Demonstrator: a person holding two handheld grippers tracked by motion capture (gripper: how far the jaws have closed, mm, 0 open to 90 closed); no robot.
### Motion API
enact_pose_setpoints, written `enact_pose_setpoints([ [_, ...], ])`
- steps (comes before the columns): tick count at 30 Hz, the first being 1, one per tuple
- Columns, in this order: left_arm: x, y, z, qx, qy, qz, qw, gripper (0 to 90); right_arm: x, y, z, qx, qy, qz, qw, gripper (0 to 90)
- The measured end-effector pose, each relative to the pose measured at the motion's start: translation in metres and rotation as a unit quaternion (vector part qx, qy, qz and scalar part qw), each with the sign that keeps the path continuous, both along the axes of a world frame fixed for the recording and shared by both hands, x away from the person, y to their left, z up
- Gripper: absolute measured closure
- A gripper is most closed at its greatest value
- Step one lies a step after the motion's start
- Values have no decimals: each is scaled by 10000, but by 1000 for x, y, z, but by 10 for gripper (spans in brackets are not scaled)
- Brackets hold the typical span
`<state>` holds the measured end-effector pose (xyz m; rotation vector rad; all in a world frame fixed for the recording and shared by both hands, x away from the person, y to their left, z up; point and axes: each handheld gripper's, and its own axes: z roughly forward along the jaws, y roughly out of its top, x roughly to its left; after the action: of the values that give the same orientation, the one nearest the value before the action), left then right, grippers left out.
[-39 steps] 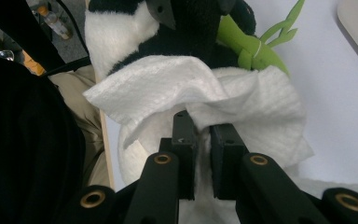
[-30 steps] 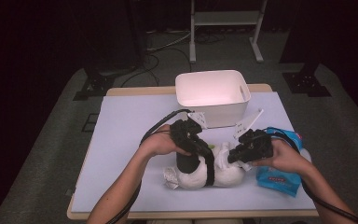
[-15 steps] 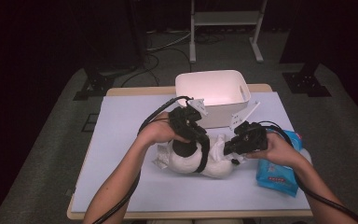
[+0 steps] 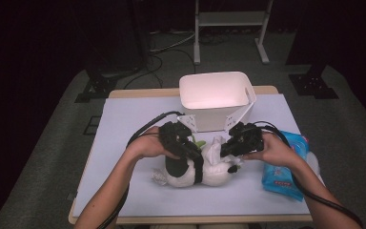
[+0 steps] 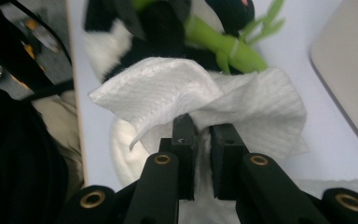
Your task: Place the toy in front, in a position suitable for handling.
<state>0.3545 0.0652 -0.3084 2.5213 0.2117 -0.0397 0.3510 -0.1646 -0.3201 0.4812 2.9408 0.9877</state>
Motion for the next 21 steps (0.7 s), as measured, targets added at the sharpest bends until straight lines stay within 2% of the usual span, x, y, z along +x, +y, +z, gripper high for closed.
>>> enact_pose_setpoints([
  [1, 0, 1, 0, 11, 15, -16, 10000, 660, 1, 5, -7, -191, 83, 47, 9998, 810],
  [2, 0, 3, -2, 1, 103, -10, 9999, 649, 0, 7, -11, -247, 101, 95, 9996, 810],
  [6, 1, 4, 1, -84, 201, 46, 9998, 582, -3, 8, -16, -96, 199, 145, 9997, 809],
  [13, 6, 2, 5, -93, 182, 181, 9996, 559, -9, 6, -20, -40, 258, 224, 9994, 809],
  [17, 10, -1, 4, -35, 215, 216, 9995, 572, -17, 6, -22, -43, 214, 280, 9994, 809],
  [21, 14, -4, -1, 122, 278, 256, 9992, 574, -19, 5, -24, -15, 245, 302, 9992, 809],
])
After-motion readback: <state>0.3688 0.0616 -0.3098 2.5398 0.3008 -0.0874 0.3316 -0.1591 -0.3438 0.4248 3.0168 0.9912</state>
